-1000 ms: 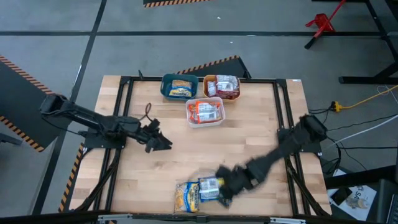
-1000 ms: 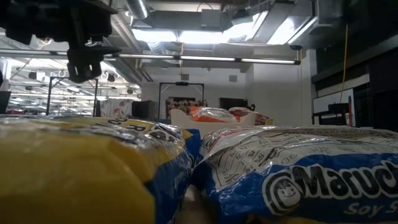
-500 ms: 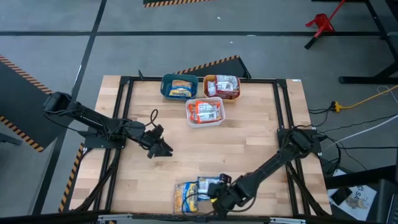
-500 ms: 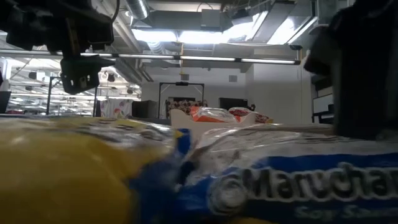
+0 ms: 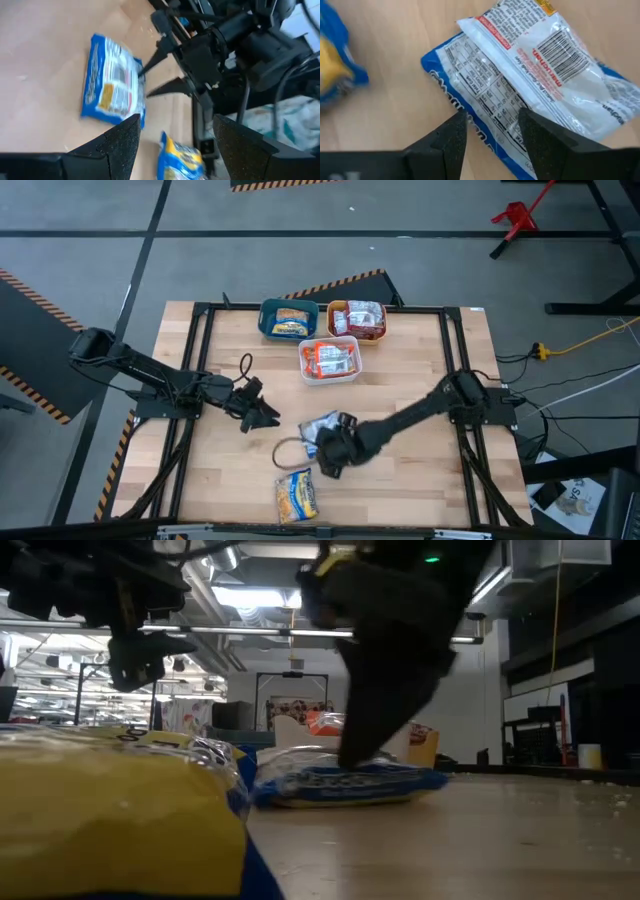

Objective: Sort Maruchan noodles
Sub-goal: Put the right blue noodle pack into the blue bin

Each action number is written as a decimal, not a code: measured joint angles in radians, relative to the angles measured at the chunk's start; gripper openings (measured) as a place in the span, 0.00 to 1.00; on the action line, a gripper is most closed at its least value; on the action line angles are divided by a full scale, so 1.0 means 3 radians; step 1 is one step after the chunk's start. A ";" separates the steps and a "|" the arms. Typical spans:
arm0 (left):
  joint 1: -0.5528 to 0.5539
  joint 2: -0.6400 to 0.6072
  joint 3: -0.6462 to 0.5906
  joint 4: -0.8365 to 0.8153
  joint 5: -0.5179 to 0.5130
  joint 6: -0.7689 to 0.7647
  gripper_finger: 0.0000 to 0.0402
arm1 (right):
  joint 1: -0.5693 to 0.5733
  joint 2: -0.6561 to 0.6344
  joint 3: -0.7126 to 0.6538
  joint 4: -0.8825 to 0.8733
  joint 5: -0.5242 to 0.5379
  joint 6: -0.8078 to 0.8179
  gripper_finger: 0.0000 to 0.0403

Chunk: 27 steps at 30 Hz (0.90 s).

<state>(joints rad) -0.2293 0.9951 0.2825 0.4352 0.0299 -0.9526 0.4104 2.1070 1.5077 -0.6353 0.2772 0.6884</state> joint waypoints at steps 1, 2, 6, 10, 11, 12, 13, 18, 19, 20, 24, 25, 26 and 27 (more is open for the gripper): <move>0.0007 0.0000 0.0000 0.0001 -0.0063 0.0066 0.61 | -0.0051 -0.0032 -0.0006 0.0055 -0.0090 -0.0044 0.46; 0.0024 0.0000 0.0000 0.0000 -0.0120 0.0126 0.61 | -0.0092 -0.0082 -0.0013 0.0093 -0.0151 -0.0039 0.46; 0.0140 0.0048 0.0000 0.0077 -0.0099 0.0217 0.61 | -0.0128 -0.0470 -0.0004 -0.0104 -0.0055 0.0207 0.46; 0.0117 0.0228 0.0000 0.0106 -0.0080 0.0254 0.61 | -0.0099 -0.0750 -0.0004 -0.0563 0.0047 0.0899 0.46; 0.0093 0.0308 0.0000 0.0121 -0.0111 0.0281 0.61 | -0.0080 -0.0788 -0.0006 -0.0626 0.0072 0.1062 0.46; 0.0057 0.0391 -0.0005 0.0158 -0.0144 0.0312 0.61 | -0.0074 -0.0818 -0.0006 -0.0679 0.0105 0.1208 0.46; 0.0017 0.0492 -0.0004 0.0250 -0.0158 0.0330 0.61 | -0.0050 -0.0830 -0.0002 -0.0720 0.0141 0.1355 0.46; -0.0176 0.1016 0.0255 0.0326 -0.0151 0.0580 0.61 | 0.0055 -0.0826 -0.0155 -0.0744 0.0139 0.2230 0.47; -0.0200 0.1118 0.0335 0.0326 -0.0149 0.0657 0.61 | 0.0061 -0.0826 -0.0207 -0.0745 0.0123 0.2405 0.48; -0.0211 0.1222 0.0419 0.0321 -0.0142 0.0732 0.61 | 0.0056 -0.0826 -0.0255 -0.0754 0.0121 0.2566 0.50; -0.0185 0.1583 0.0708 0.0182 -0.0145 0.0966 0.61 | 0.0043 -0.0834 -0.0443 -0.0465 0.0117 0.2885 0.59; -0.0173 0.1658 0.0743 0.0165 -0.0138 0.0999 0.61 | 0.0044 -0.0834 -0.0491 -0.0387 0.0089 0.2937 0.62; -0.0160 0.1735 0.0770 0.0156 -0.0116 0.1018 0.61 | 0.0047 -0.0834 -0.0541 -0.0315 0.0064 0.2982 0.64; -0.0147 0.1809 0.0791 0.0156 -0.0103 0.1029 0.61 | 0.0050 -0.0834 -0.0594 -0.0233 0.0051 0.3034 0.66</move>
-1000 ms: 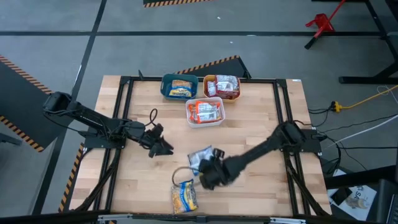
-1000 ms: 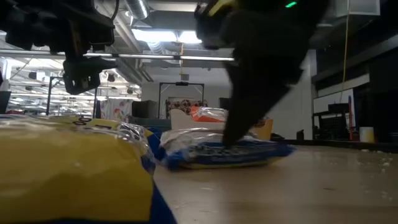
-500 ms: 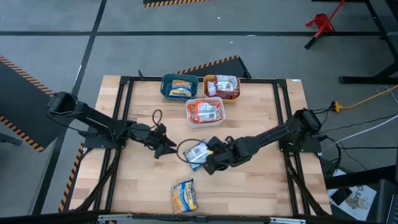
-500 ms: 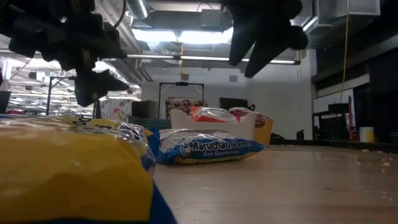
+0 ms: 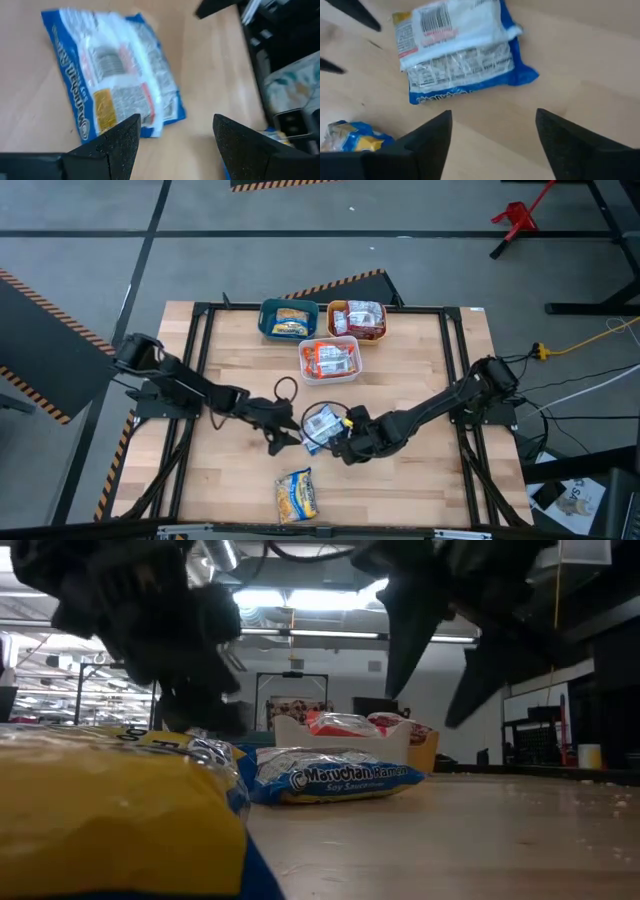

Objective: Sort Maruchan noodles
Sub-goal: Put the right blue noodle pack into the blue bin

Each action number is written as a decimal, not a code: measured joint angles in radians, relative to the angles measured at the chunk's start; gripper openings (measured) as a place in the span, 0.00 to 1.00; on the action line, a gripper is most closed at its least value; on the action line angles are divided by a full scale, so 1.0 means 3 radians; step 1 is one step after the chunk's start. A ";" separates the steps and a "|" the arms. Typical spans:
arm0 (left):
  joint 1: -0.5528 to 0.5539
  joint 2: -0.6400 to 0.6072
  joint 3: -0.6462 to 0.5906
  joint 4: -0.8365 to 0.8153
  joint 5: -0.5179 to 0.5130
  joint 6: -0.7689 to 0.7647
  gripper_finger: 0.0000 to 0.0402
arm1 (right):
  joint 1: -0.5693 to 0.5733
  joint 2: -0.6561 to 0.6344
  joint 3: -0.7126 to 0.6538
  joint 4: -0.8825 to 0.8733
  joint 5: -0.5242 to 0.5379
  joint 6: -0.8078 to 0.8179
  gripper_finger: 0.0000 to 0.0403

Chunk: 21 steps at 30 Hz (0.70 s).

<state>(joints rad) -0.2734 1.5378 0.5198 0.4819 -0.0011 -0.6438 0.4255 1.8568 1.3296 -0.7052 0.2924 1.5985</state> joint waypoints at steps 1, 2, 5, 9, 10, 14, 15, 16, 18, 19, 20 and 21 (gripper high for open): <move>0.0013 0.0064 0.0008 0.0004 0.0005 0.0002 0.61 | 0.0001 -0.0001 -0.0060 0.0094 0.0000 0.0073 0.68; 0.0026 0.0118 0.0008 0.0002 0.0005 0.0000 0.61 | 0.0001 -0.0003 -0.0129 0.0195 0.0010 0.0141 0.70; 0.0076 0.0250 0.0008 0.0002 0.0008 0.0002 0.61 | 0.0001 -0.0011 -0.0298 0.0426 0.0131 0.0309 0.73; 0.0125 0.0343 0.0008 0.0005 0.0010 0.0003 0.61 | -0.0008 -0.0024 -0.0436 0.0641 0.0296 0.0350 0.73; 0.0135 0.0363 0.0008 0.0006 0.0012 0.0004 0.61 | -0.0029 -0.0025 -0.0463 0.0637 0.0316 0.0357 0.73; 0.0172 0.0458 0.0010 0.0021 0.0012 0.0005 0.61 | -0.0065 -0.0025 -0.0587 0.0692 0.0339 0.0365 0.74; 0.0180 0.0487 0.0011 0.0037 0.0026 0.0005 0.61 | -0.0074 -0.0024 -0.0628 0.0750 0.0350 0.0367 0.74; 0.0189 0.0512 0.0012 0.0040 0.0042 0.0003 0.61 | -0.0075 -0.0024 -0.0668 0.0856 0.0351 0.0368 0.74; 0.0200 0.0553 0.0016 0.0056 0.0062 0.0003 0.61 | -0.0076 -0.0025 -0.0758 0.1140 0.0370 0.0368 0.74; 0.0200 0.0568 0.0018 0.0058 0.0062 0.0003 0.61 | -0.0076 -0.0025 -0.0815 0.1298 0.0388 0.0368 0.74; 0.0200 0.0577 0.0019 0.0061 0.0059 0.0002 0.61 | -0.0076 -0.0025 -0.0872 0.1461 0.0410 0.0368 0.74; 0.0200 0.0580 0.0019 0.0061 0.0052 0.0002 0.61 | -0.0075 -0.0025 -0.0926 0.1628 0.0441 0.0369 0.74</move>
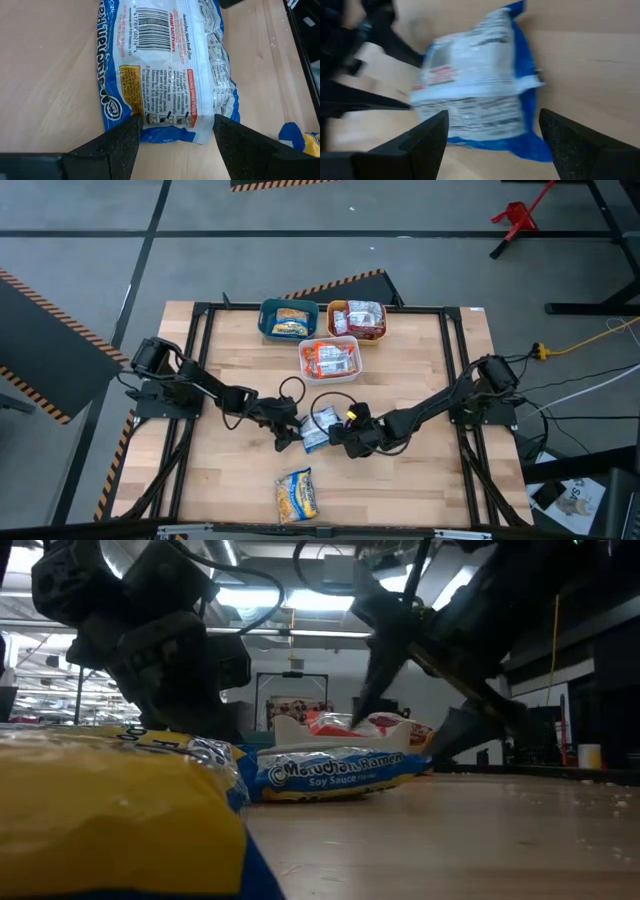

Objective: Sort Maruchan noodles
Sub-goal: Put the right blue noodle pack into the blue bin

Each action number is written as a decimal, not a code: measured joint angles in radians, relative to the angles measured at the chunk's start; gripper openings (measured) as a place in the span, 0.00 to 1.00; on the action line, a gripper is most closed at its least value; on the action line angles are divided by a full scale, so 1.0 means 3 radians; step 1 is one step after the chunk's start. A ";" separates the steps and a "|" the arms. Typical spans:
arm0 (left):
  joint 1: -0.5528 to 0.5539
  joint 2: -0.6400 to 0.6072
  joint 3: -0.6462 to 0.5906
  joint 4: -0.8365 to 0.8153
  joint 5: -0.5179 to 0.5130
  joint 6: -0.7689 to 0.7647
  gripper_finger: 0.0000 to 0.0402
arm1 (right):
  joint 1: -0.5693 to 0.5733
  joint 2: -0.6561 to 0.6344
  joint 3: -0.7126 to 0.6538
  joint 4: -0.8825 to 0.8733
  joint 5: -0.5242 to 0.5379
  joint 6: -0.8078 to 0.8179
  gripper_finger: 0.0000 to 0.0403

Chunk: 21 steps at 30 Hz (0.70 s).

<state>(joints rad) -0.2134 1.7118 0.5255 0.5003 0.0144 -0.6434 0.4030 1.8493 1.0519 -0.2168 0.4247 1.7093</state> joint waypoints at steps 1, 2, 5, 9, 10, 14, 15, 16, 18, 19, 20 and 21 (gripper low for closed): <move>-0.0001 0.0001 0.0000 -0.0002 -0.0007 0.0000 0.61 | 0.0000 0.0000 -0.0043 0.0154 0.0032 0.0012 0.74; -0.0001 0.0001 0.0000 -0.0003 -0.0015 0.0000 0.61 | 0.0000 0.0000 -0.0074 0.0258 0.0063 0.0045 0.74; 0.0000 0.0003 0.0000 -0.0011 -0.0031 -0.0004 0.61 | -0.0004 0.0039 -0.0166 0.0434 0.0126 0.0064 0.74; -0.0001 0.0004 -0.0003 -0.0022 -0.0061 -0.0019 0.61 | -0.0075 0.0165 -0.0250 0.0756 0.0057 0.0055 0.74; 0.0003 0.0004 -0.0003 -0.0022 -0.0066 -0.0022 0.61 | -0.0088 0.0200 -0.0264 0.0838 0.0056 0.0054 0.74; 0.0016 0.0006 -0.0005 -0.0033 -0.0078 -0.0028 0.61 | -0.0151 0.0348 -0.0266 0.1286 0.0049 -0.0095 0.74; 0.0020 0.0006 -0.0005 -0.0036 -0.0072 -0.0029 0.61 | -0.0178 0.0386 -0.0266 0.1431 0.0016 -0.0157 0.74; 0.0022 0.0006 -0.0006 -0.0036 -0.0067 -0.0030 0.61 | -0.0205 0.0417 -0.0266 0.1544 -0.0041 -0.0209 0.74; 0.0027 0.0008 -0.0006 -0.0037 -0.0067 -0.0033 0.61 | -0.0260 0.0467 -0.0266 0.1725 -0.0171 -0.0301 0.74; 0.0028 0.0009 -0.0006 -0.0035 -0.0068 -0.0033 0.61 | -0.0280 0.0488 -0.0265 0.1790 -0.0227 -0.0324 0.73; 0.0028 0.0009 -0.0007 -0.0036 -0.0068 -0.0033 0.61 | -0.0298 0.0493 -0.0262 0.1812 -0.0271 -0.0334 0.72; 0.0028 0.0009 -0.0008 -0.0034 -0.0069 -0.0033 0.61 | -0.0311 0.0496 -0.0262 0.1817 -0.0303 -0.0333 0.71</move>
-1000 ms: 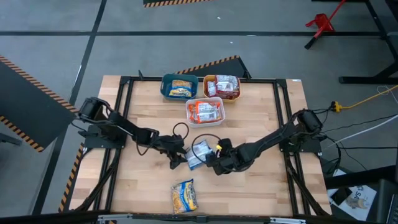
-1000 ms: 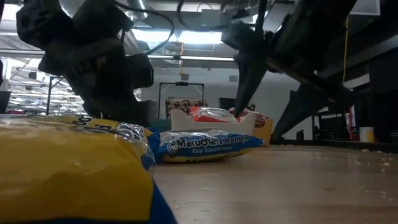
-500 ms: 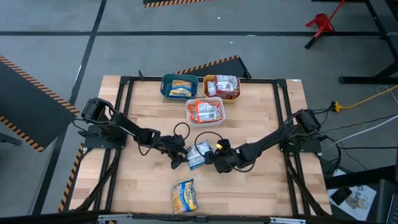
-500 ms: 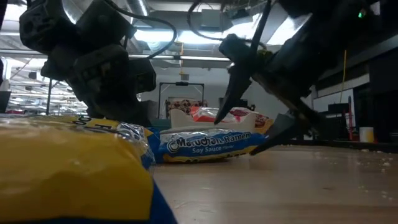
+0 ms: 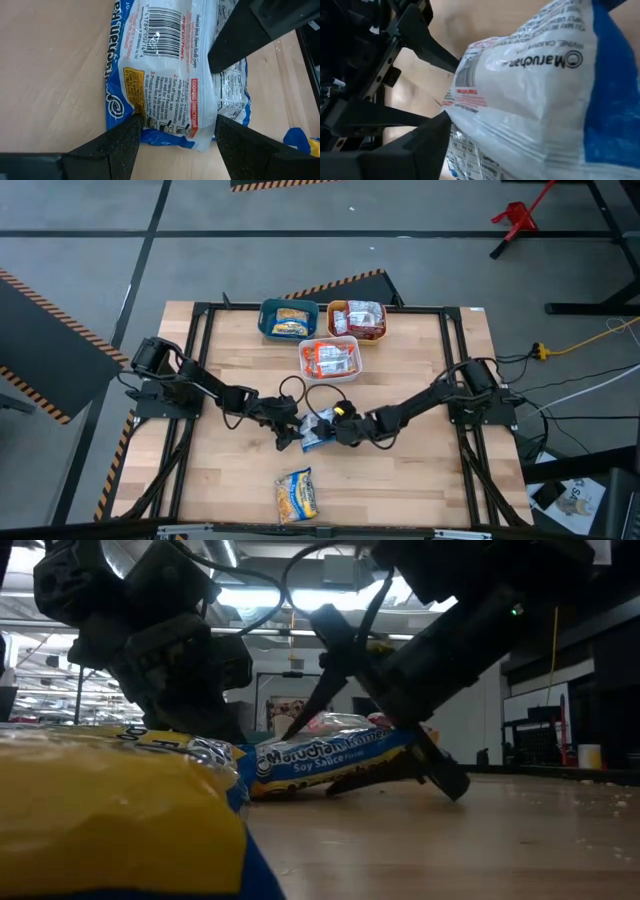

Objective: Sort Maruchan noodles
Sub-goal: Put the right blue noodle pack into the blue bin

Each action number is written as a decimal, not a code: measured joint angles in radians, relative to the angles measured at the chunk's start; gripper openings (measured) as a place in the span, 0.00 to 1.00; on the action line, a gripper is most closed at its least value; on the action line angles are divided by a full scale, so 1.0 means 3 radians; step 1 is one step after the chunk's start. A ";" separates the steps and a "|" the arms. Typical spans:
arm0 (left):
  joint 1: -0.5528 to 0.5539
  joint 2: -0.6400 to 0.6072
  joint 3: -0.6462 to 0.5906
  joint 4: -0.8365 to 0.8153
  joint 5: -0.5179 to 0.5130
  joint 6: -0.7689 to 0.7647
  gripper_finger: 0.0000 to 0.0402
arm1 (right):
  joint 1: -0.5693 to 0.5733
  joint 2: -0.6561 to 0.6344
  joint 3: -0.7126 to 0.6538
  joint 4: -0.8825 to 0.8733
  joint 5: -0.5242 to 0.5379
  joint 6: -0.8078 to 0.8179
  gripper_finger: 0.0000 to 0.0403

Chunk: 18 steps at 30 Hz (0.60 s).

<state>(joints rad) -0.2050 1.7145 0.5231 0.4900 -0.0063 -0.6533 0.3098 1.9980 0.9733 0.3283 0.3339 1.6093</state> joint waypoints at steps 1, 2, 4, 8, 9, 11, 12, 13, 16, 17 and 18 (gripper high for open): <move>0.0000 0.0000 0.0000 0.0000 0.0001 0.0000 0.61 | -0.0017 0.0000 0.0001 -0.0003 -0.0018 -0.0001 0.69; 0.0000 0.0000 -0.0001 0.0000 0.0001 0.0000 0.61 | -0.0021 0.0000 0.0003 -0.0011 -0.0042 0.0001 0.67; 0.0000 0.0001 -0.0001 0.0000 0.0001 -0.0002 0.61 | -0.0040 0.0000 0.0004 -0.0012 -0.0072 -0.0001 0.60; 0.0019 -0.0020 -0.0002 0.0020 0.0091 -0.0069 0.61 | -0.0036 0.0006 0.0003 0.0040 -0.0105 -0.0005 0.41; 0.0028 -0.0037 -0.0007 0.0014 0.0139 -0.0089 0.61 | -0.0031 0.0008 0.0003 0.0070 -0.0105 -0.0007 0.36; 0.0049 -0.0073 -0.0009 -0.0004 0.0210 -0.0138 0.61 | -0.0031 0.0008 0.0005 0.0128 -0.0103 -0.0067 0.27; 0.0067 -0.0110 -0.0013 -0.0023 0.0254 -0.0162 0.61 | -0.0031 0.0008 0.0003 0.0152 -0.0104 -0.0085 0.24; 0.0084 -0.0134 -0.0014 -0.0023 0.0293 -0.0175 0.61 | -0.0031 0.0008 0.0003 0.0166 -0.0105 -0.0095 0.23; 0.0158 -0.0248 -0.0018 -0.0091 0.0457 -0.0230 0.61 | -0.0031 0.0013 -0.0003 0.0219 -0.0106 -0.0118 0.23; 0.0189 -0.0307 -0.0018 -0.0132 0.0537 -0.0255 0.61 | -0.0031 0.0014 -0.0003 0.0229 -0.0113 -0.0118 0.23; 0.0219 -0.0373 -0.0017 -0.0187 0.0628 -0.0267 0.61 | -0.0031 0.0014 -0.0003 0.0238 -0.0128 -0.0118 0.23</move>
<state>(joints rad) -0.1394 1.6026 0.5180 0.4339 0.1822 -0.7334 0.3004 2.0022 0.9726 0.3996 0.2955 1.5739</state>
